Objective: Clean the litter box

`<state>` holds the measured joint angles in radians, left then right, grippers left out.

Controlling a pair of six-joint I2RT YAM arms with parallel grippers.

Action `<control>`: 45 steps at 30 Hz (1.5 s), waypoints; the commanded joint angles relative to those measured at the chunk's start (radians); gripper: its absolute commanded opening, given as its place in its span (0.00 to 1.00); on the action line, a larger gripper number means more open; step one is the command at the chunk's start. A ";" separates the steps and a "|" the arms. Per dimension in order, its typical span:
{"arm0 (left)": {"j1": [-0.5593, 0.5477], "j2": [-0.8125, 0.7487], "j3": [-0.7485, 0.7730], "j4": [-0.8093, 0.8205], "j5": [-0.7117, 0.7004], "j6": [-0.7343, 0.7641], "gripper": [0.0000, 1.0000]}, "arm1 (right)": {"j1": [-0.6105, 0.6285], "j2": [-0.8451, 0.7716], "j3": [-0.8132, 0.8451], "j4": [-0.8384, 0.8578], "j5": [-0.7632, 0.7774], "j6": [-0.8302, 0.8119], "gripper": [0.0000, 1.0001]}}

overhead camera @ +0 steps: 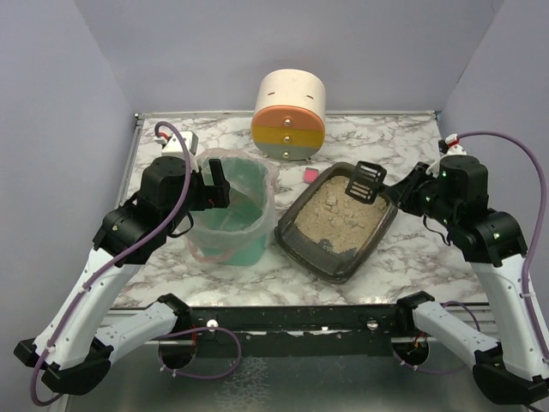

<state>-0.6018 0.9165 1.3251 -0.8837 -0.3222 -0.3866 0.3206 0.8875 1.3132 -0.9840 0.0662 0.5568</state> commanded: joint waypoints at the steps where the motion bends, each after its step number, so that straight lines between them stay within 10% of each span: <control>1: 0.002 0.002 -0.018 -0.005 -0.045 0.016 0.99 | -0.003 0.071 0.019 -0.119 0.040 0.029 0.00; 15: 0.002 0.009 -0.060 0.041 -0.015 0.036 0.99 | -0.003 0.231 0.034 -0.181 0.195 0.011 0.01; 45: 0.002 -0.051 -0.168 0.152 0.007 0.087 0.99 | 0.058 0.459 -0.032 -0.058 0.039 0.070 0.00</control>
<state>-0.6018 0.8803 1.1694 -0.7509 -0.3298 -0.3157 0.3721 1.3258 1.3224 -1.1164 0.1986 0.5877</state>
